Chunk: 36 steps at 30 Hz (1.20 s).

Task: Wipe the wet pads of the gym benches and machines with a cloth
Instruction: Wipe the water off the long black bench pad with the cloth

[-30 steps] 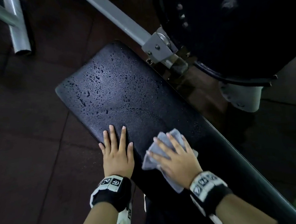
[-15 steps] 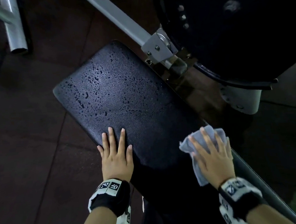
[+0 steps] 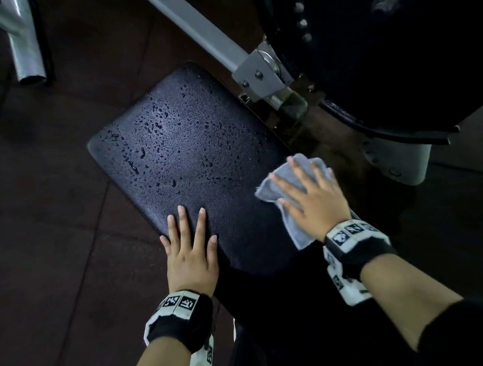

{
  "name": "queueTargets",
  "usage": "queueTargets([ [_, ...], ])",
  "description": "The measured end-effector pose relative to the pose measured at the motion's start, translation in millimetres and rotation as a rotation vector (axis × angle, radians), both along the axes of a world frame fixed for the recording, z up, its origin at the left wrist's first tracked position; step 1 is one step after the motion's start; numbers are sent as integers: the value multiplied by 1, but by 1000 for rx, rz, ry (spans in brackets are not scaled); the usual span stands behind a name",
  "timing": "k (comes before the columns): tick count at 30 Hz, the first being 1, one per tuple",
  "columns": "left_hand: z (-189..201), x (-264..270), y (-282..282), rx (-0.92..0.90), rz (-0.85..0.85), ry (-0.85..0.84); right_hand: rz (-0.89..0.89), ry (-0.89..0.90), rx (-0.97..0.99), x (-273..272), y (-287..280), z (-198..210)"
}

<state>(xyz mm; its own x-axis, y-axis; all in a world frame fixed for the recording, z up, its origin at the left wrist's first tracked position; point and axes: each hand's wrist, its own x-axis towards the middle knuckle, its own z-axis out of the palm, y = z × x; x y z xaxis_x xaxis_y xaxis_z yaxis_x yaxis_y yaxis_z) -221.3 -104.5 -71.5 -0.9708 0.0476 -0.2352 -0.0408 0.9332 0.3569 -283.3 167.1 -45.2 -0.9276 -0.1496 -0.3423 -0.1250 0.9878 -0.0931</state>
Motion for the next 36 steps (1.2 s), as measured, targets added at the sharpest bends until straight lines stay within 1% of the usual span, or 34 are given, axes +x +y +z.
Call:
queueTargets([
  [3,0,1,2,7,19,-10,-162,-2,-29,33,32,4],
  [5,0,1,3,0,27,-17,-184,-5,4,64,39,8],
  [7,0,1,4,-4,36,-24,-153,24,14,91,28,13],
  [10,0,1,5,-10,42,-27,-26,49,-47,112,-9,17],
  [13,0,1,5,-17,34,-33,14,40,-96,96,-41,16],
  [17,2,0,3,-21,5,-45,2,59,-107,45,-46,11],
  [19,3,-1,3,-21,-5,-50,-67,56,-91,24,-35,8],
  [22,3,0,4,-39,-6,-66,-256,33,-116,14,-7,5],
  [24,3,0,5,-51,0,-72,-360,35,-170,24,15,6],
  [26,4,0,7,-50,16,-80,-442,29,-217,47,37,8],
  [29,6,0,9,-40,33,-75,-518,-69,-260,90,73,14],
  [31,6,0,10,-48,26,-72,-584,-148,-298,108,92,22],
  [33,7,0,11,-56,20,-81,-620,-210,-295,112,96,29],
  [36,9,-1,12,-67,20,-90,-658,-201,-334,91,83,37],
])
